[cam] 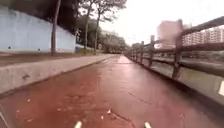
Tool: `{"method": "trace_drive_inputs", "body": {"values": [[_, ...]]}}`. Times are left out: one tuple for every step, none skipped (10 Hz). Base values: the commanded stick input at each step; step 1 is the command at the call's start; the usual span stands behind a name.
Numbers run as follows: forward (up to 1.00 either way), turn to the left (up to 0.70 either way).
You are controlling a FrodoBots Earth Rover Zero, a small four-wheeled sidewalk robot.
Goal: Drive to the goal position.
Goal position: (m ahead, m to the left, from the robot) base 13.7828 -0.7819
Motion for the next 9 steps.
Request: {"method": "trace_drive_inputs", "body": {"values": [[0.5, 0.0], [0.5, 0.0], [0.5, 0.0], [0.5, 0.0], [0.5, 0.0], [0.5, 0.0], [0.5, 0.0], [0.5, 0.0], [0.5, 0.0]]}}
